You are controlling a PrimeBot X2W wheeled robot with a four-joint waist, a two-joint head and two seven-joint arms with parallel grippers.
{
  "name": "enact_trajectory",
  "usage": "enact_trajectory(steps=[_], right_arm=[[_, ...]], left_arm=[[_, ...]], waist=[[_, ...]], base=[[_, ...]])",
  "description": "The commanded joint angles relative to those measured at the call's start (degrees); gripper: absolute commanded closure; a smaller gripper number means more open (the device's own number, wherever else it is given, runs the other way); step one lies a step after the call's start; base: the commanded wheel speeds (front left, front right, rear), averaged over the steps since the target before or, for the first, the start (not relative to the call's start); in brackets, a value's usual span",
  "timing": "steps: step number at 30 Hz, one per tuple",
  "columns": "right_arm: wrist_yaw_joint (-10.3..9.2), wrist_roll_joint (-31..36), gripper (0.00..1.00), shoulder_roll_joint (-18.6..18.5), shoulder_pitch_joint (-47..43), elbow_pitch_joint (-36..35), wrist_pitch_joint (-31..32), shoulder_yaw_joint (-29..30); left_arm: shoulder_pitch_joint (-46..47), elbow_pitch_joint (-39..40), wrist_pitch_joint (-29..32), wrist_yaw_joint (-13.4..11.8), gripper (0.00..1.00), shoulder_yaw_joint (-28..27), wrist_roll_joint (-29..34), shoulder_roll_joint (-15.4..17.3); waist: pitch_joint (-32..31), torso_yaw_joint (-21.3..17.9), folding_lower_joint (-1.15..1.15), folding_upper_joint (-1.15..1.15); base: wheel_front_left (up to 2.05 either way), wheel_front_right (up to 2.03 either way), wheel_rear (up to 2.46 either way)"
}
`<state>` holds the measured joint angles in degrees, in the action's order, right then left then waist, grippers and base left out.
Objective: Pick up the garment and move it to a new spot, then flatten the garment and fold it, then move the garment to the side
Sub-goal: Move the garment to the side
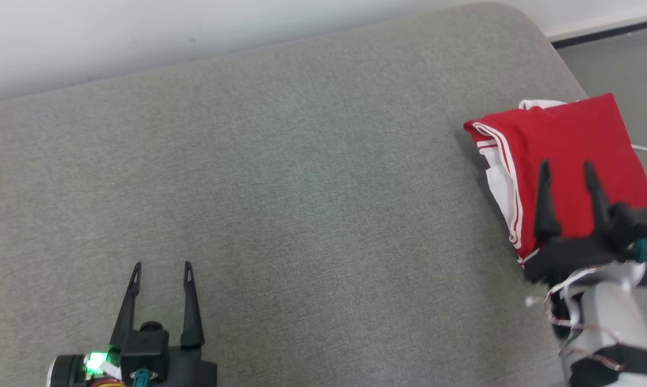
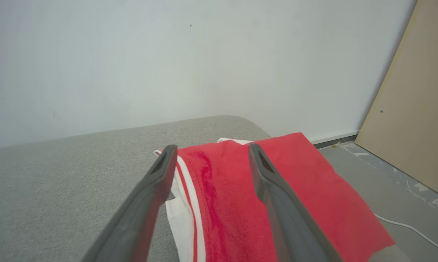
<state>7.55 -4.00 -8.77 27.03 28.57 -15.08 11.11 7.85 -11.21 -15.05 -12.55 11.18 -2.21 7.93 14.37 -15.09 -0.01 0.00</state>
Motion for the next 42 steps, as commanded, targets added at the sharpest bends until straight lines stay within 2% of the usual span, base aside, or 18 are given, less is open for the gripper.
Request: enact_trajectory(steps=[1, 10, 16, 25, 42], right_arm=[[-0.16, -0.6, 0.0, 0.7, -1.8, -0.3, 0.0, -0.5], [-0.16, -1.0, 0.0, 4.2, -12.1, -0.2, -0.1, -2.7], [-0.16, -0.2, 0.0, 5.3, -15.6, 0.2, -0.1, -4.7], [-0.16, 1.2, 0.0, 5.8, -17.7, -2.1, -0.1, -7.2], [-0.16, -1.6, 0.0, 5.9, -19.7, -3.1, -0.1, -10.4]], left_arm=[[-1.1, -0.2, -0.2, 0.1, 0.0, -0.5, -0.3, -0.1], [-5.3, -0.8, -0.2, 1.5, 0.0, -3.2, -0.5, -1.8], [-8.0, -1.9, -0.2, 2.9, 0.0, -4.6, -0.6, -2.6], [-10.1, -2.8, -0.2, 5.0, 0.0, -6.9, -1.0, -3.4], [-12.5, -3.1, -0.2, 9.1, 0.0, -12.6, -1.3, -4.4]], waist=[[-1.9, 1.7, 0.01, 0.0], [-6.1, 5.0, 0.01, 0.0], [-9.3, 6.6, 0.01, 0.0], [-13.2, 8.8, 0.01, 0.0], [-17.3, 11.6, 0.01, 0.0]], base=[[0.0, 0.0, 0.0], [0.0, 0.0, 0.0], [0.0, 0.0, 0.0], [0.0, 0.0, 0.0], [0.0, 0.0, 0.0]])
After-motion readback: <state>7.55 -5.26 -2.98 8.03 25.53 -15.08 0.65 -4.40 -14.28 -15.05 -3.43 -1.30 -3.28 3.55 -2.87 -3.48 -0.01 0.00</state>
